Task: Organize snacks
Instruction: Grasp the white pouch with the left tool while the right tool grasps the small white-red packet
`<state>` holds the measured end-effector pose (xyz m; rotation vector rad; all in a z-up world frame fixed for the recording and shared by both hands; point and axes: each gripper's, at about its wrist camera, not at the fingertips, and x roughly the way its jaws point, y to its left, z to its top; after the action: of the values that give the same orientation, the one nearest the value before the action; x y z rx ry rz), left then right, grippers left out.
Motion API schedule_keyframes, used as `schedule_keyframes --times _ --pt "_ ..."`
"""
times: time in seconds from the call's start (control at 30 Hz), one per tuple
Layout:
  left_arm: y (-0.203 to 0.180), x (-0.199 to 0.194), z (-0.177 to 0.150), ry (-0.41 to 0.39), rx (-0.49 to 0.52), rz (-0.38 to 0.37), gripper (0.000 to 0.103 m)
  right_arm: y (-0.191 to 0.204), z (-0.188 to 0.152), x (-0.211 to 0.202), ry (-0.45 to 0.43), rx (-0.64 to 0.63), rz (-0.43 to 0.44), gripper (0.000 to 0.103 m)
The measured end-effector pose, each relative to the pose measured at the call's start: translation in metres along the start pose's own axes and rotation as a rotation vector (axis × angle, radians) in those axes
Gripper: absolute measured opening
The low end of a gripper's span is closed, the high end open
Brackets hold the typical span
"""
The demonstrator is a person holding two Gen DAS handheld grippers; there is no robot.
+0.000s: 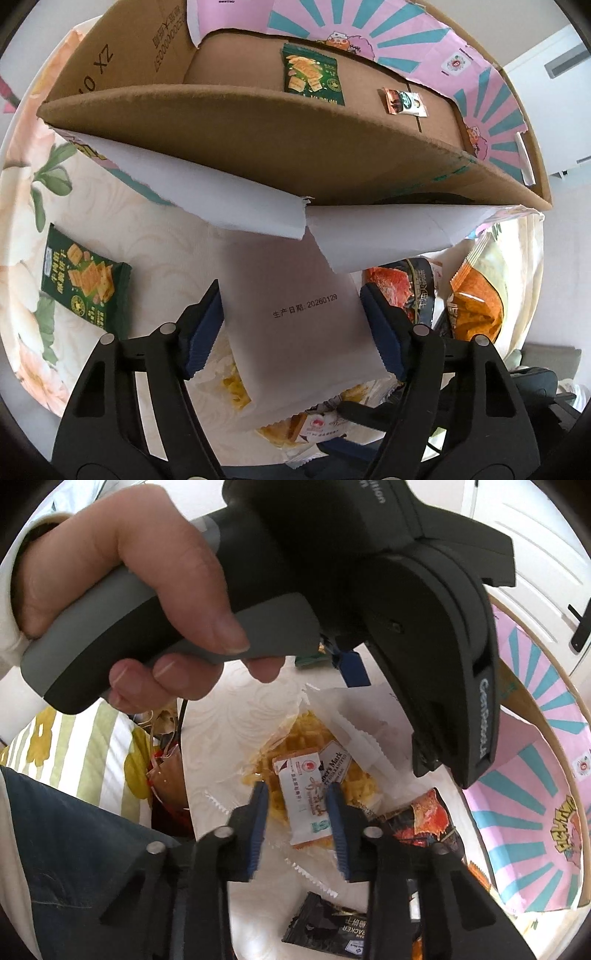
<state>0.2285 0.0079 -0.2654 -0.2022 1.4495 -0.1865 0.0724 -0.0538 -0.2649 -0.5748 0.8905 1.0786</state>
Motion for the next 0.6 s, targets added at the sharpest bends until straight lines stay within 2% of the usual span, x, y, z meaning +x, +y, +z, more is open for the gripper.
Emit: schedule_keyframes --times 0.2,0.6 --pt "-0.001 0.001 0.001 -0.01 0.008 -0.002 0.068 0.0 -0.001 0.001 -0.001 -0.006 0.002 0.02" --pt "0.003 -0.018 -0.01 -0.03 0.025 -0.041 0.067 -0.014 -0.011 -0.016 -0.019 0.088 -0.019 0.02"
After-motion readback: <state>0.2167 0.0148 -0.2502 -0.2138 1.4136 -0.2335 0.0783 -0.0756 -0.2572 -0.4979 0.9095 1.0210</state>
